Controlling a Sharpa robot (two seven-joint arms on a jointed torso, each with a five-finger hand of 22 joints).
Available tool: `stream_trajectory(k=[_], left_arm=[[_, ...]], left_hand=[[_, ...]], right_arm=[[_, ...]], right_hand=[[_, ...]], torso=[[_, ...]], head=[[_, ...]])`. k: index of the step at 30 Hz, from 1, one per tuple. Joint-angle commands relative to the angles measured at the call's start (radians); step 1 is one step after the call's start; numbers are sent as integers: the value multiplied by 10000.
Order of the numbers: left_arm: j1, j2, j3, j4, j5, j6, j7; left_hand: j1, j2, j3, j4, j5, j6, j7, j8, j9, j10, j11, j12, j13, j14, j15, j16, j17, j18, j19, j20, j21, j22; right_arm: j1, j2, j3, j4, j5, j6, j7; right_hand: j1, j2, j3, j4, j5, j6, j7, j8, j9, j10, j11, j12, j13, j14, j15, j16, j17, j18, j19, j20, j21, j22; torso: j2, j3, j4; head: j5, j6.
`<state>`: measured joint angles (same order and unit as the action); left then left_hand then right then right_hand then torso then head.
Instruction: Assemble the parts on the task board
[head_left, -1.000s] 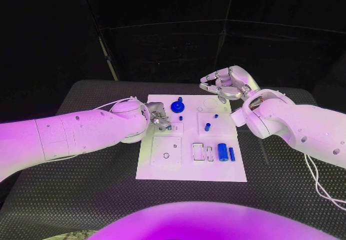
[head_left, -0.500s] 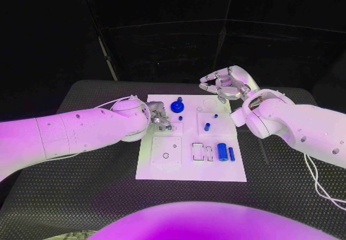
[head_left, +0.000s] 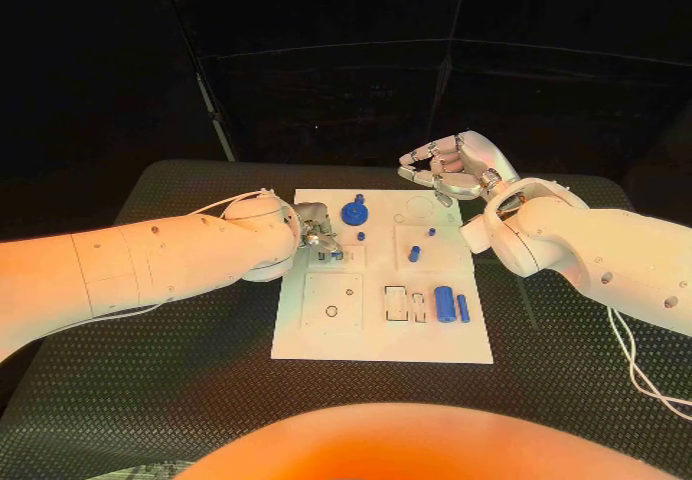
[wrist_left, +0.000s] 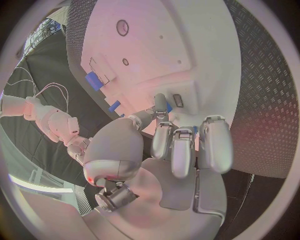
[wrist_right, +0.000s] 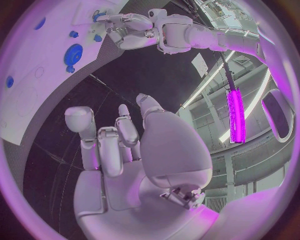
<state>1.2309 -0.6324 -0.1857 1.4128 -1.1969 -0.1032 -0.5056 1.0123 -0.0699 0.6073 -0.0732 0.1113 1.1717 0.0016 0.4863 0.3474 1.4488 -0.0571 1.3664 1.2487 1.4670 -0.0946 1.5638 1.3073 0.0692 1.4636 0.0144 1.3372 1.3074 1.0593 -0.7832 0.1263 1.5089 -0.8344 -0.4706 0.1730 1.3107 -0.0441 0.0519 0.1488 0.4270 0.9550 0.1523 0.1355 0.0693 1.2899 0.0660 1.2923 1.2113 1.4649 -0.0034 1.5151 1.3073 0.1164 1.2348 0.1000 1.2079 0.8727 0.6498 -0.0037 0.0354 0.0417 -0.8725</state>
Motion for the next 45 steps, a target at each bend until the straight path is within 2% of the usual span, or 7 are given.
stream_trajectory(k=[1,21,30,35,40,43,45], left_arm=[[-36,-16,-37,31,118,292,-145],[-19,-333,112,324,84,-101,-87],[-28,-453,274,481,83,-575,75],[-35,-527,313,547,84,-810,245],[-52,-768,328,674,121,-1178,543],[-61,-1040,335,791,364,-1508,969],[-65,-1251,338,891,534,-1702,1385]], left_hand=[[-82,-62,-283,98,-38,-87,-21,44,0,-78,-25,-63,-3,1038,-64,70,2635,-141,82,-10,-69,1405],[-52,-192,-919,237,-37,-119,-39,55,-9,-113,-47,-112,-49,1038,-83,70,2635,-133,75,-31,-120,1408],[-165,-217,-1635,610,-47,-157,-26,22,-52,-213,-32,-247,-221,1038,-85,70,2635,-114,44,-32,-236,1382],[-190,-311,-2251,860,-58,-242,21,-33,-94,-360,0,-422,-451,1038,-71,70,2635,-94,4,-26,-354,1348],[-20,-432,-2916,1064,-50,-448,124,-137,-158,-698,84,-792,-939,1038,-27,70,2635,8,-225,17,-899,1118],[493,-384,-3384,1143,-25,-881,307,-321,-251,-1580,290,-1708,-2128,999,127,2,2533,300,-951,124,-2465,417],[864,-352,-3581,1130,-18,-1158,466,-432,-307,-2445,377,-2606,-3247,610,245,-631,1630,552,-1612,199,-3856,-224]], right_arm=[[19,12,9,8,18,34,47],[17,29,8,-34,18,26,77],[16,33,7,-68,18,20,92],[16,40,7,-89,18,21,98],[16,27,6,-98,18,25,102],[15,9,6,-98,18,36,99],[15,-4,5,-98,18,49,89]], right_hand=[[102,27,15,44,48,79,1,41,1,66,5,55,-4,821,-50,-40,1658,122,28,-17,-63,-3],[103,24,16,52,92,78,3,40,0,62,6,51,-14,820,-51,-43,1654,121,30,-18,-63,-3],[93,23,12,61,100,77,5,40,-1,56,7,45,-23,820,-51,-46,1650,123,25,-19,-70,-15],[93,23,12,61,100,77,5,40,-1,56,7,45,-23,820,-51,-46,1650,123,25,-19,-70,-15],[93,23,12,61,100,77,5,40,-1,56,7,45,-23,820,-51,-46,1650,123,25,-19,-70,-15],[81,24,7,74,105,75,6,39,-2,61,9,49,-19,819,-50,-47,1649,123,26,-19,-69,-13],[82,24,8,74,106,75,6,39,-2,57,9,46,-24,819,-50,-48,1647,123,27,-19,-68,-11]], torso=[[-2,-3,1],[11,-10,-7],[-2,-2,9],[-5,-2,0],[-10,-3,-3],[-5,-4,-3],[-2,-4,2]], head=[[1,-1],[-14,-1],[-25,-1],[-16,-1],[-37,-1],[-59,-1],[-68,-1]])
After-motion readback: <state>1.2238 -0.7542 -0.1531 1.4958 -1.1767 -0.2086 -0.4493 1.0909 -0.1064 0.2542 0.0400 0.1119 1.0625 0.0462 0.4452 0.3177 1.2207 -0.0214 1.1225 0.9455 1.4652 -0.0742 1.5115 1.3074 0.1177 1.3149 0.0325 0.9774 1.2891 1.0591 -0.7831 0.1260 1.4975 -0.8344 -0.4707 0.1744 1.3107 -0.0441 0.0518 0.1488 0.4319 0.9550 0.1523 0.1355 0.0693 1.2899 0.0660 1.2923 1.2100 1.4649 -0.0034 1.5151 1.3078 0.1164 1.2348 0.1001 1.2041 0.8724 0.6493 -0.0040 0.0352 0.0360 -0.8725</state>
